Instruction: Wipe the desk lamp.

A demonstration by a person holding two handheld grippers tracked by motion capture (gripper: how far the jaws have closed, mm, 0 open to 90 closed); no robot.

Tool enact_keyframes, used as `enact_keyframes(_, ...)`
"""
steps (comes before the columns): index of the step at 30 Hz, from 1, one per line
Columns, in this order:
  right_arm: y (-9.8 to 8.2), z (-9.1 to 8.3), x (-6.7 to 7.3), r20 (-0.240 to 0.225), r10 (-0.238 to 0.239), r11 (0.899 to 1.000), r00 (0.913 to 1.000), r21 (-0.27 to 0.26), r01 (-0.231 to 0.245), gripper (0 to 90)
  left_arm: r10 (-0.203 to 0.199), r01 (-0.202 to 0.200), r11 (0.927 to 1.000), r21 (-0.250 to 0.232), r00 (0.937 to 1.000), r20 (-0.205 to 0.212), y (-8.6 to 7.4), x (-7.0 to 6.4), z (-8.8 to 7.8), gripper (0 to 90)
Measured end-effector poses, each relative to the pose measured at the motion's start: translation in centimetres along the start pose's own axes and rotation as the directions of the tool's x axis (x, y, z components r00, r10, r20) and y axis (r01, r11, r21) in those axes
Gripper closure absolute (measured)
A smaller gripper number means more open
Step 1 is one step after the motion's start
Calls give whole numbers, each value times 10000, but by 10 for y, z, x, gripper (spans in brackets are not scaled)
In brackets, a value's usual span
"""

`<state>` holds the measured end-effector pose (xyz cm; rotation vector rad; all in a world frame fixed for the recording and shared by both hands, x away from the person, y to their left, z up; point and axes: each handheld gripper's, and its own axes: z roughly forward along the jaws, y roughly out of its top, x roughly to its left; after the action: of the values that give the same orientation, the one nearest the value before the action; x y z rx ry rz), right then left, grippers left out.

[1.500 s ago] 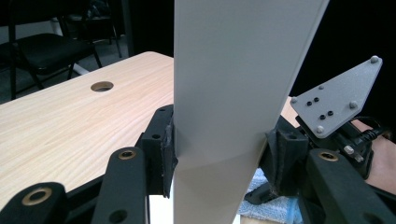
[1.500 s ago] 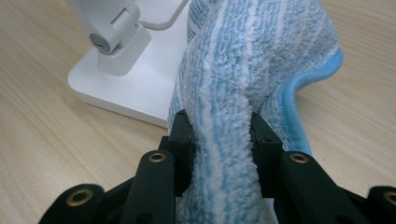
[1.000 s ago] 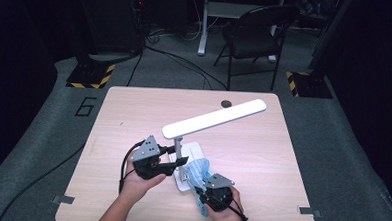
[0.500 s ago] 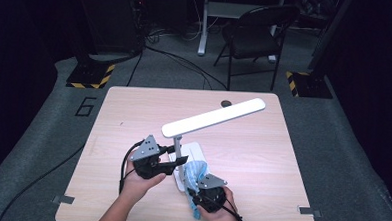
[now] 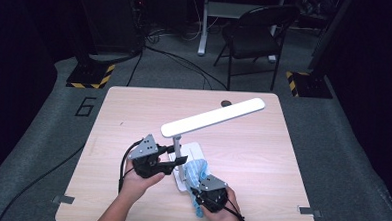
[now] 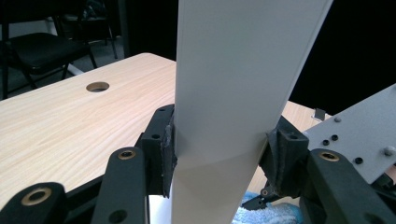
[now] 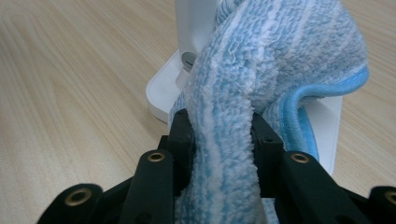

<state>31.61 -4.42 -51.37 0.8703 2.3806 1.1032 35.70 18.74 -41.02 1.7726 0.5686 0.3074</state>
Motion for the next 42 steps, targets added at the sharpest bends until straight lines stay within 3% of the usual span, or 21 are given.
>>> enact_keyframes(1,0,-1,0,-104,135,9999,9999,52,-135,678,-5,5,10000,9,10000,3,0,0,0,515)
enact_keyframes(7,-1,-2,-6,46,-98,9999,9999,37,97,679,-16,16,10000,-7,10000,-9,0,0,0,515)
enact_keyframes(8,-1,-1,-5,118,205,9998,9997,-11,-205,679,20,-20,10000,-10,10000,-16,0,0,0,515)
enact_keyframes(10,-2,-2,-6,142,333,9994,9993,22,-333,679,-9,9,10000,-48,10000,-32,0,0,0,515)
enact_keyframes(15,-3,-3,-12,129,255,9997,9996,29,-256,679,6,-6,10000,-17,10000,-32,0,0,0,515)
enact_keyframes(18,-4,-4,-13,248,482,9988,9985,60,-483,679,-6,6,10000,-28,10000,-76,0,0,0,515)
enact_keyframes(32,-9,-8,-39,422,1188,9927,9920,144,-1195,679,-72,72,10000,28,9999,-95,0,-2,1,515)
enact_keyframes(42,-13,-11,-58,916,1643,9862,9821,51,-1655,678,-39,40,10000,38,10000,-63,0,-1,1,514)
